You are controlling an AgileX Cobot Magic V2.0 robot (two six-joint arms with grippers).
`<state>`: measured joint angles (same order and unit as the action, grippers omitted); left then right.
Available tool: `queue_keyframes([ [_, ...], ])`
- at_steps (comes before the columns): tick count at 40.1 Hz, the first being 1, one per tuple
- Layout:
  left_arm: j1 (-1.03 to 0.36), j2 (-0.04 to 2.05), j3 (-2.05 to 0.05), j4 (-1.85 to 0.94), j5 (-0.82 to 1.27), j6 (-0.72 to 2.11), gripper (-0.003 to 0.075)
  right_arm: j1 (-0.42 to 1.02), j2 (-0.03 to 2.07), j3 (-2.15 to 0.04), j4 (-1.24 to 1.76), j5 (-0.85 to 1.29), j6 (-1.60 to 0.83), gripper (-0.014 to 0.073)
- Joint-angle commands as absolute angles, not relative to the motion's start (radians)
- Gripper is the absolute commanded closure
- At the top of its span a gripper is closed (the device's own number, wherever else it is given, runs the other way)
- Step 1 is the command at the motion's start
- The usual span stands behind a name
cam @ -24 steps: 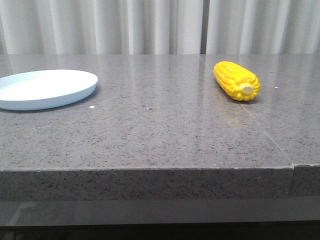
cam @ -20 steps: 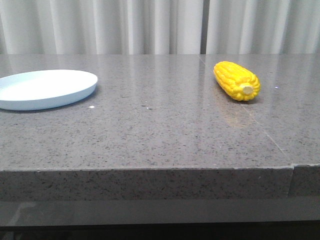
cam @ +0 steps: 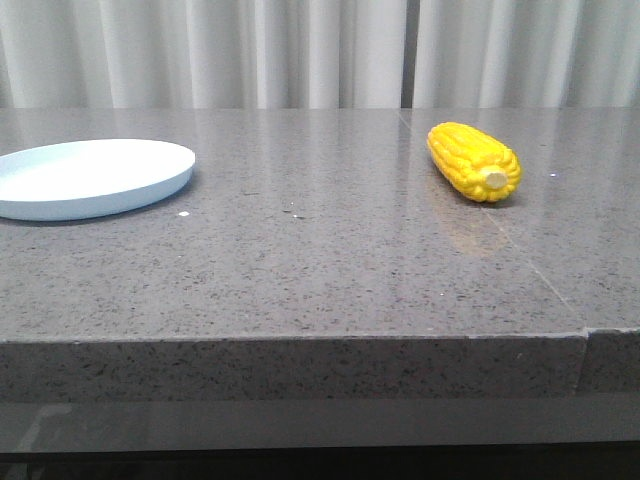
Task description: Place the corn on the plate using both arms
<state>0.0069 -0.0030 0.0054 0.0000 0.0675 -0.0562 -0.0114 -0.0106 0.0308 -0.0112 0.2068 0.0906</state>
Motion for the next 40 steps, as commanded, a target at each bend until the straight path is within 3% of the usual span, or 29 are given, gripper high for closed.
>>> queue_keyframes([
  [1,0.007,-0.023,0.008,-0.005,-0.016,-0.056,0.0741,-0.015,-0.022,0.010,-0.024,0.122,0.083,0.0662],
  [23,0.007,-0.023,0.008,-0.005,-0.027,-0.056,0.0741,-0.015,-0.022,0.010,-0.024,0.116,0.083,0.0662],
  [30,0.007,-0.023,0.008,-0.005,-0.116,-0.056,0.0741,-0.015,-0.022,0.003,-0.023,0.066,0.084,0.0662],
  [40,0.007,-0.023,-0.106,-0.005,-0.172,-0.056,0.0741,-0.015,-0.022,-0.168,-0.022,0.112,0.084,0.0662],
])
